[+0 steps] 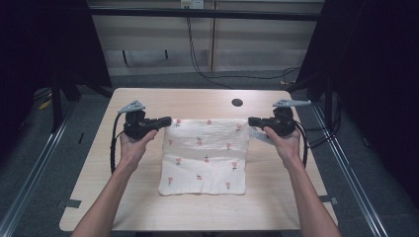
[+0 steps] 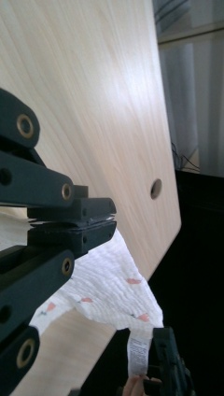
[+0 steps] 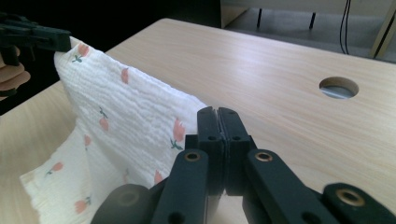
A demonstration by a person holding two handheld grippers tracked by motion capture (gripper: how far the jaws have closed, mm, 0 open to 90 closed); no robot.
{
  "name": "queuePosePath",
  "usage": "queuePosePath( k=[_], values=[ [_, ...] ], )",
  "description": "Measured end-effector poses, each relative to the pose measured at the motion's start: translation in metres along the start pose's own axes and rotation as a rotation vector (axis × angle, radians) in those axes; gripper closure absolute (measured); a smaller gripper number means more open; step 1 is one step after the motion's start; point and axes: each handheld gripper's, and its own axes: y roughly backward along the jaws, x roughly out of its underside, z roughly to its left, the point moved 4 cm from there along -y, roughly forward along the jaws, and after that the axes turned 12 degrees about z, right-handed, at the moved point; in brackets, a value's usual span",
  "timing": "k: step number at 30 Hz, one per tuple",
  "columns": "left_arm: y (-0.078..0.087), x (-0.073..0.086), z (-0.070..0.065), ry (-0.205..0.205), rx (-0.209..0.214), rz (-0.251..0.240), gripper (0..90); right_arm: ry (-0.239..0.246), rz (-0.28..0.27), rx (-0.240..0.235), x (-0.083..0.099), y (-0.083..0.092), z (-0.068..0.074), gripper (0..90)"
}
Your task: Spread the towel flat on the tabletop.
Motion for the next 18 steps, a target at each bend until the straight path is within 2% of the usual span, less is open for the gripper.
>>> queuePosePath(
  k=[4,7,8,10,12,14,16,18],
  values=[
    [-0.01,0.003,0.013,0.033,-0.023,0.007,88.1,-0.016,0.024,-0.001,-0.008,-0.022,-0.012,89.7],
    [-0.017,0.005,0.019,0.056,-0.012,0.01,86.8,-0.034,0.044,0.012,-0.011,-0.037,-0.021,88.9],
    [-0.022,0.006,0.02,0.065,-0.008,0.013,81.9,-0.052,0.046,0.036,-0.011,-0.041,-0.025,84.5],
    [-0.023,0.006,0.018,0.04,-0.056,0.033,72.8,-0.081,0.046,0.074,-0.01,-0.045,-0.031,74.5],
    [-0.021,0.008,0.018,0.03,-0.077,0.043,69.2,-0.104,0.028,0.112,-0.009,-0.044,-0.037,67.5],
    [-0.016,0.01,0.022,0.035,-0.095,0.047,67.0,-0.112,-0.01,0.143,-0.007,-0.036,-0.04,65.4],
    [-0.011,0.013,0.027,0.044,-0.101,0.045,65.8,-0.115,-0.015,0.129,-0.005,-0.029,-0.04,63.9],
    [-0.004,0.019,0.029,0.047,-0.106,0.059,65.8,-0.094,0.016,0.118,0.0,-0.023,-0.035,62.4]
  ],
)
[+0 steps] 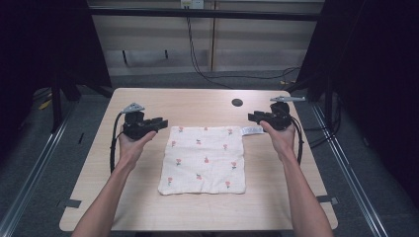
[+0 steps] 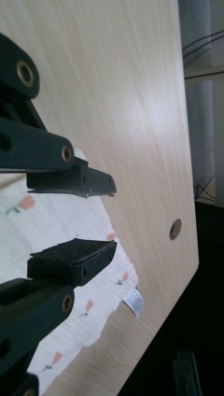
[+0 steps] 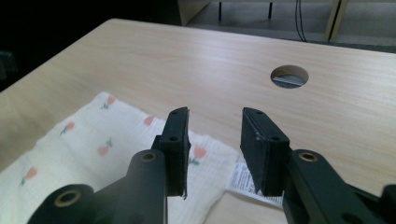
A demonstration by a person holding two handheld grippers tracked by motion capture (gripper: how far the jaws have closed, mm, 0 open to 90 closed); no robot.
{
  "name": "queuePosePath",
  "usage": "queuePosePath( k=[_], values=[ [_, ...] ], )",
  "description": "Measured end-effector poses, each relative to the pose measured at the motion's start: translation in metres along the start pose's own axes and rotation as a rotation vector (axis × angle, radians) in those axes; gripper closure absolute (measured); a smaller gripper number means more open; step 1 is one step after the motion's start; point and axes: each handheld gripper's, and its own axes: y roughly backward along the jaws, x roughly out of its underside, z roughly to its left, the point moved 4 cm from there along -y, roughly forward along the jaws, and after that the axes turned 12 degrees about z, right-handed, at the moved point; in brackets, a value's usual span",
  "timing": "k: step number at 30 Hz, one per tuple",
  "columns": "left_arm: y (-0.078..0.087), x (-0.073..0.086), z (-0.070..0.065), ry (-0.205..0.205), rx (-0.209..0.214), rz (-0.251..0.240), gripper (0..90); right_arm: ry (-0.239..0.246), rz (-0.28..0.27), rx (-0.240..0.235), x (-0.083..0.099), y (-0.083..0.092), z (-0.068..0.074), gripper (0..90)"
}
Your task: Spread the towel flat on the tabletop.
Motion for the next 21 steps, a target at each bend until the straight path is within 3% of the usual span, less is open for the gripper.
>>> queuePosePath(
  k=[4,7,12,14,16,21],
  values=[
    [0.008,0.019,-0.007,-0.052,-0.001,0.055,68.0,0.064,0.033,-0.025,0.015,0.01,0.014,62.3],
    [0.009,0.038,-0.019,-0.08,0.045,0.096,69.9,0.099,0.052,-0.054,0.034,0.013,0.028,62.9],
    [0.012,0.062,-0.043,-0.141,0.074,0.164,68.9,0.115,0.07,-0.1,0.066,0.017,0.048,64.0],
    [0.017,0.068,-0.052,-0.15,0.078,0.176,67.3,0.135,0.085,-0.072,0.078,0.019,0.055,62.9],
    [0.021,0.079,-0.062,-0.183,0.091,0.206,66.7,0.175,0.129,-0.075,0.092,0.02,0.064,62.2],
    [0.023,0.101,-0.068,-0.178,0.128,0.263,67.1,0.179,0.188,-0.095,0.123,0.024,0.08,62.5]
  ],
)
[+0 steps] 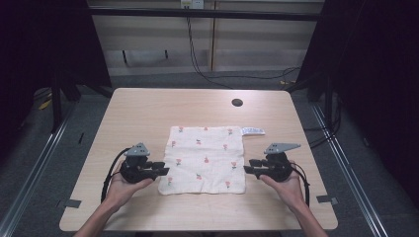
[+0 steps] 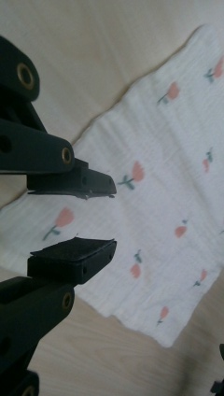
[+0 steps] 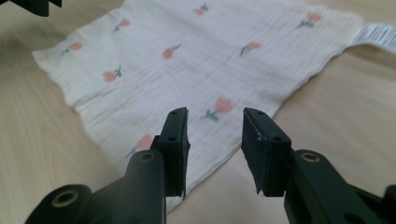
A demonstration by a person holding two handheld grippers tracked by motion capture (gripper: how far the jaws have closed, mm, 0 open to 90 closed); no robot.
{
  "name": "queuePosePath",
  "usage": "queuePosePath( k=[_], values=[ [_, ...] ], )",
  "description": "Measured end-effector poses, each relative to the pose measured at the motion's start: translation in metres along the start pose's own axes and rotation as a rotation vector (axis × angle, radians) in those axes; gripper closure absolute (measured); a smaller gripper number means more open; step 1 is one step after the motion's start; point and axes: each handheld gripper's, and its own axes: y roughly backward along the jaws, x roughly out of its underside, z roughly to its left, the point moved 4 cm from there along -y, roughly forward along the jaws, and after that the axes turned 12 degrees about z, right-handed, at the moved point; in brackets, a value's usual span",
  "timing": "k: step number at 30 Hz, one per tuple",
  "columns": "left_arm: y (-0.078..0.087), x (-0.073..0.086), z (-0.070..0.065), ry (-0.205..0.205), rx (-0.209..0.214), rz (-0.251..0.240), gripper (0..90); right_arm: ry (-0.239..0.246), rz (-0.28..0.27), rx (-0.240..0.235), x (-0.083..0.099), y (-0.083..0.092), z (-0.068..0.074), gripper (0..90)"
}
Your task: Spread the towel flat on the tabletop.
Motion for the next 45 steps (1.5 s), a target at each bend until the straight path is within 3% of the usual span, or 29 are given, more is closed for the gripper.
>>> queuePosePath(
  k=[2,7,9,12,13,16,19,22,27,29,31,35,40,41,43,45],
  values=[
    [-0.008,0.01,0.0,0.019,0.008,0.028,67.0,0.005,0.014,-0.014,0.008,-0.004,0.008,62.5],
    [-0.016,0.014,-0.001,0.003,-0.002,0.057,65.7,0.021,0.071,-0.026,0.022,-0.018,0.017,62.0],
    [-0.017,0.015,0.0,-0.006,-0.003,0.072,65.9,0.031,0.064,-0.028,0.022,-0.021,0.018,62.3],
    [-0.016,0.017,0.0,-0.035,-0.038,0.069,67.5,0.058,0.093,0.015,0.022,-0.027,0.019,63.1],
    [-0.016,0.017,0.001,-0.032,-0.025,0.064,67.4,0.068,0.095,0.022,0.022,-0.03,0.018,63.8],
    [-0.018,0.019,0.001,-0.03,-0.031,0.073,66.0,0.104,0.118,0.072,0.023,-0.035,0.019,72.2],
    [-0.021,0.019,-0.005,-0.048,-0.022,0.085,61.4,0.113,0.129,0.081,0.025,-0.033,0.021,85.1],
    [-0.026,0.019,-0.012,-0.076,-0.012,0.109,62.5,0.102,0.131,0.071,0.03,-0.029,0.021,88.9],
    [-0.028,0.021,-0.018,-0.131,-0.006,0.135,78.2,0.063,0.141,0.053,0.037,-0.022,0.02,89.5],
    [-0.028,0.023,-0.023,-0.141,0.006,0.147,86.8,0.062,0.149,0.054,0.041,-0.02,0.021,89.5],
    [-0.028,0.025,-0.027,-0.134,0.034,0.153,89.4,0.056,0.147,0.048,0.044,-0.018,0.022,89.5],
    [-0.026,0.029,-0.031,-0.102,0.064,0.158,90.0,0.036,0.153,0.029,0.051,-0.013,0.026,89.5],
    [-0.023,0.037,-0.045,-0.134,0.109,0.187,89.5,0.043,0.146,-0.011,0.061,-0.008,0.032,88.9],
    [-0.021,0.037,-0.047,-0.144,0.107,0.203,88.3,0.04,0.136,-0.013,0.063,-0.007,0.033,88.5],
    [-0.021,0.037,-0.048,-0.136,0.114,0.183,82.8,0.046,0.141,-0.009,0.064,-0.006,0.034,85.2],
    [-0.02,0.034,-0.045,-0.122,0.118,0.155,75.5,0.044,0.11,-0.007,0.061,-0.005,0.032,78.2]
  ],
)
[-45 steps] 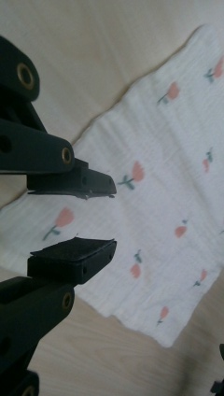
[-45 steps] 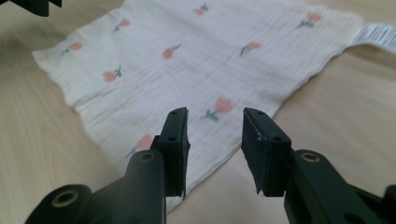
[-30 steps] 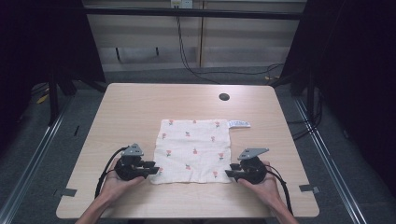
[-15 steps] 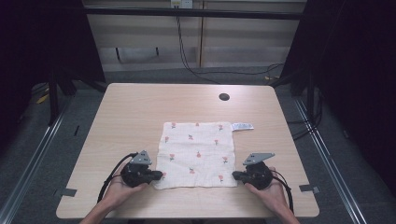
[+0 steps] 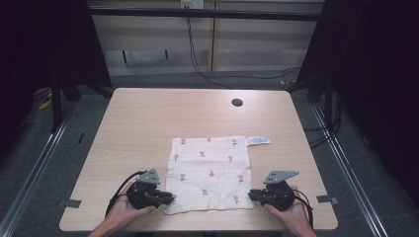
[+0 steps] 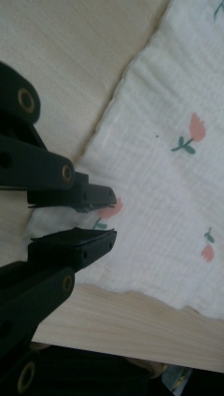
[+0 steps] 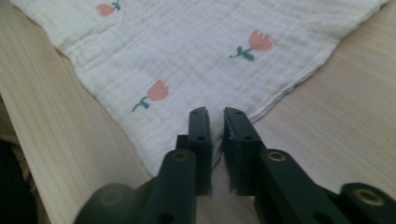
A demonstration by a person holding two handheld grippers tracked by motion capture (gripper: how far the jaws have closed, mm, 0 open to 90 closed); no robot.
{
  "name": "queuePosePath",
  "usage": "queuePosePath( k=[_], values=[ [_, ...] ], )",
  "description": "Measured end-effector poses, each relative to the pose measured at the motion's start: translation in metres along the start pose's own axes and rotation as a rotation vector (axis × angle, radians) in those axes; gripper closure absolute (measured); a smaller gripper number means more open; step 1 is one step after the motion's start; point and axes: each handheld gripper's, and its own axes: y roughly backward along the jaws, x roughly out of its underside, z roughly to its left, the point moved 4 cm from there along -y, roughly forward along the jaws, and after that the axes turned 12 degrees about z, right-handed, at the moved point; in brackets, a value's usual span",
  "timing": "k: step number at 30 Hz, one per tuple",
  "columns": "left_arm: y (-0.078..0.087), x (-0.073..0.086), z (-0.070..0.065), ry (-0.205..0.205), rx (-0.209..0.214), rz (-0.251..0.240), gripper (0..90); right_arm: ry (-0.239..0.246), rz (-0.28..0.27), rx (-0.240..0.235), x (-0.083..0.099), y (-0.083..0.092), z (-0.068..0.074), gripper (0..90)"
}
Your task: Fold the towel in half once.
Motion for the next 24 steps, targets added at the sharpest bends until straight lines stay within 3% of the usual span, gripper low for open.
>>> queuePosePath(
  k=[5,7,11,13,16,19,24],
  values=[
    [0.005,-0.005,0.013,0.045,-0.009,-0.048,67.8,-0.014,-0.071,0.005,-0.011,0.008,-0.007,72.1],
    [0.008,-0.007,0.017,0.063,-0.021,-0.072,66.4,-0.023,-0.077,0.003,-0.014,0.009,-0.01,69.3],
    [0.012,-0.012,0.026,0.081,-0.05,-0.088,65.0,-0.034,-0.091,0.015,-0.022,0.01,-0.018,63.4],
    [0.014,-0.017,0.033,0.086,-0.084,-0.094,64.3,-0.045,-0.104,0.027,-0.026,0.01,-0.024,61.5],
    [0.016,-0.022,0.039,0.107,-0.097,-0.108,63.8,-0.058,-0.09,0.03,-0.03,0.005,-0.032,60.2],
    [0.019,-0.027,0.045,0.091,-0.11,-0.108,65.9,-0.067,-0.085,0.037,-0.036,0.004,-0.04,60.7],
    [0.022,-0.035,0.063,0.133,-0.13,-0.141,67.5,-0.075,-0.135,0.043,-0.061,0.012,-0.059,62.3]
  ],
)
